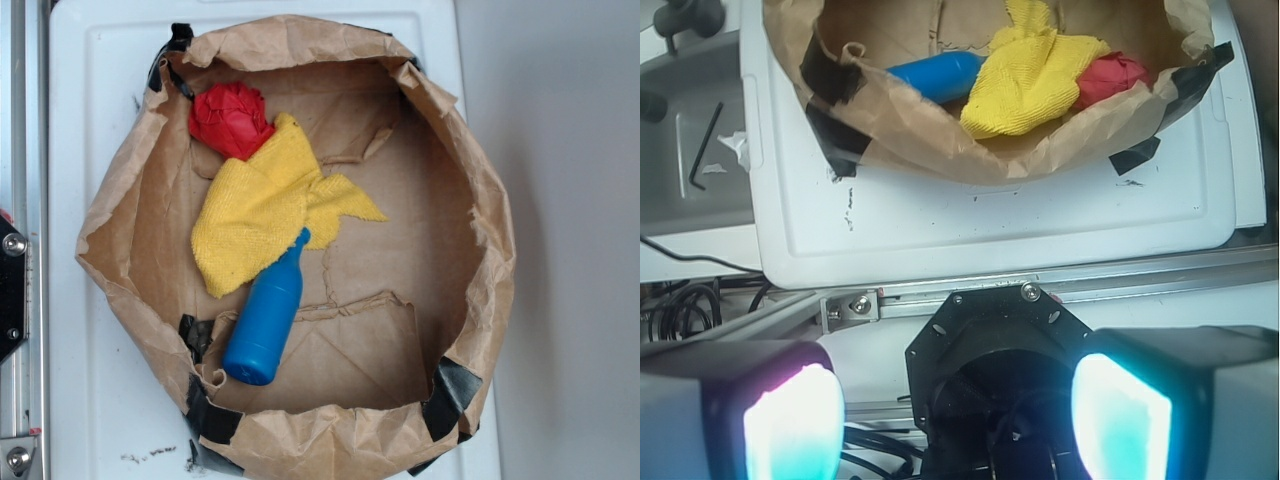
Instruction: Grab the blue bottle.
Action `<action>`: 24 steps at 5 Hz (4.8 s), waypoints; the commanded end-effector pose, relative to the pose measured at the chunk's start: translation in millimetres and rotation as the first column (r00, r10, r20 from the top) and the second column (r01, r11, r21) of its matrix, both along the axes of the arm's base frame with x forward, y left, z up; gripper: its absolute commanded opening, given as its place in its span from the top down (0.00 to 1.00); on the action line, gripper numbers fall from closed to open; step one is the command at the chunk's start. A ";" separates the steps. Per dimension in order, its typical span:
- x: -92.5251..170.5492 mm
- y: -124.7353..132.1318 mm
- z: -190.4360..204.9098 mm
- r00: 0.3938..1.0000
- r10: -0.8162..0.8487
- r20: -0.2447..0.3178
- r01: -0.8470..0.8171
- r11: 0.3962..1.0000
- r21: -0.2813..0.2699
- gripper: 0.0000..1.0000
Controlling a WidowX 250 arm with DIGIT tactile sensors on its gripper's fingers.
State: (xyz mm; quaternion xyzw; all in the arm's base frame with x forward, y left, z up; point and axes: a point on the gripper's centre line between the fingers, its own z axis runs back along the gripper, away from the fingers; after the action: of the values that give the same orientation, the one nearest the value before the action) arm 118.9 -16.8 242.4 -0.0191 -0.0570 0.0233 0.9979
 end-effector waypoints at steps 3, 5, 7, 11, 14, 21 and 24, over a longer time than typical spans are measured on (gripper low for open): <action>89.6 -4.5 -15.4 0.953 0.289 -0.089 -0.298 0.947 -0.118 0.00; 133.2 19.0 -60.7 0.831 0.540 -0.132 -0.555 0.798 -0.233 0.00; 136.1 30.4 -89.0 0.788 0.597 -0.152 -0.616 0.766 -0.185 0.00; 139.1 34.5 -130.0 0.737 0.651 -0.183 -0.675 0.691 -0.260 0.00; 123.5 -4.5 -180.4 0.758 0.611 -0.226 -0.652 0.721 -0.237 0.00; 138.8 22.7 -128.0 0.637 0.766 -0.084 -0.770 0.628 -0.114 1.00; 157.1 70.2 -70.2 0.576 0.816 0.047 -0.815 0.578 -0.053 1.00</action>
State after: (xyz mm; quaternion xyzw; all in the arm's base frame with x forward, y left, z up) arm 278.2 41.6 145.3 0.0089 -0.0473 0.4702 0.8812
